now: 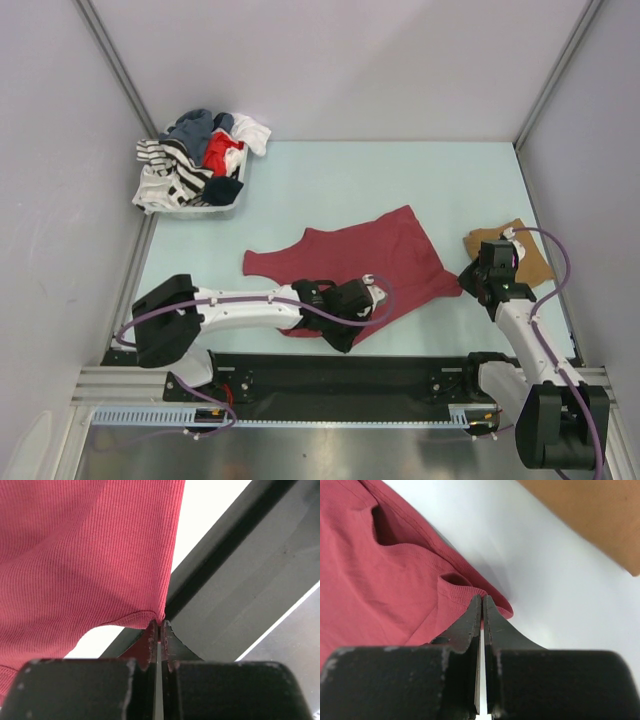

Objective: Fold and stack the tank tops

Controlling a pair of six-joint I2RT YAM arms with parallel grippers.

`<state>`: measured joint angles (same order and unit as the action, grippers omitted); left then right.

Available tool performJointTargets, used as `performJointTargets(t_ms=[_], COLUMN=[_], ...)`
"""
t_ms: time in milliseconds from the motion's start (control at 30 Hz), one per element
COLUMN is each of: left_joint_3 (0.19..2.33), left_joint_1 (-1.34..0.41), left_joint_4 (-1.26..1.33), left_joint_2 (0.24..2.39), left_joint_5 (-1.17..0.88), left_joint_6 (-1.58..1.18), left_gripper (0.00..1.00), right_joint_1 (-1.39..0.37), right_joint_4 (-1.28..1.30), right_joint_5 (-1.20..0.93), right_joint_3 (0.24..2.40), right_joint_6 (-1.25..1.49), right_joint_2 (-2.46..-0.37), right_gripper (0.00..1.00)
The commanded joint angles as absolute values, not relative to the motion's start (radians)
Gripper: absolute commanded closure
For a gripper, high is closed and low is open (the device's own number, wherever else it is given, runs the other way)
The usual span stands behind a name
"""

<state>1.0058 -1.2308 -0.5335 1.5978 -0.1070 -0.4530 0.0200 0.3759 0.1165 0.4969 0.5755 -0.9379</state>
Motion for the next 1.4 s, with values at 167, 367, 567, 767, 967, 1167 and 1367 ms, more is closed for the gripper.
performJointTargets(t_ms=[167, 367, 567, 767, 967, 1167, 1367], left_joint_3=[1.023, 1.017, 1.002, 0.991, 0.983, 1.133, 1.377], left_joint_1=[-1.223, -1.160, -1.117, -1.117, -1.127, -1.074, -0.989], left_joint_4=[-0.597, -0.609, -0.624, -0.594, -0.601, -0.762, -0.931], left_joint_2=[1.525, 1.493, 1.457, 1.466, 1.465, 1.322, 1.253], left_joint_5=[-0.098, -0.124, -0.135, -0.193, -0.170, -0.063, 0.222], left_joint_6=[-0.440, -0.416, -0.396, -0.374, -0.382, -0.382, -0.335], left_gripper=[1.00, 1.00, 1.00, 1.00, 1.00, 1.00, 1.00], right_joint_1=[0.023, 0.003, -0.066, -0.083, -0.098, -0.100, -0.136], right_joint_4=[0.365, 0.344, 0.446, 0.600, 0.637, 0.614, 0.552], right_joint_5=[0.120, 0.112, 0.187, 0.279, 0.255, 0.284, 0.227], right_joint_3=[0.492, 0.523, 0.593, 0.612, 0.574, 0.759, 1.016], right_joint_6=[0.578, 0.577, 0.598, 0.699, 0.769, 0.738, 0.695], right_joint_2=[-0.905, -0.953, -0.951, -0.848, -0.766, -0.810, -0.894], right_gripper=[1.00, 1.00, 1.00, 0.96, 1.00, 1.00, 1.00])
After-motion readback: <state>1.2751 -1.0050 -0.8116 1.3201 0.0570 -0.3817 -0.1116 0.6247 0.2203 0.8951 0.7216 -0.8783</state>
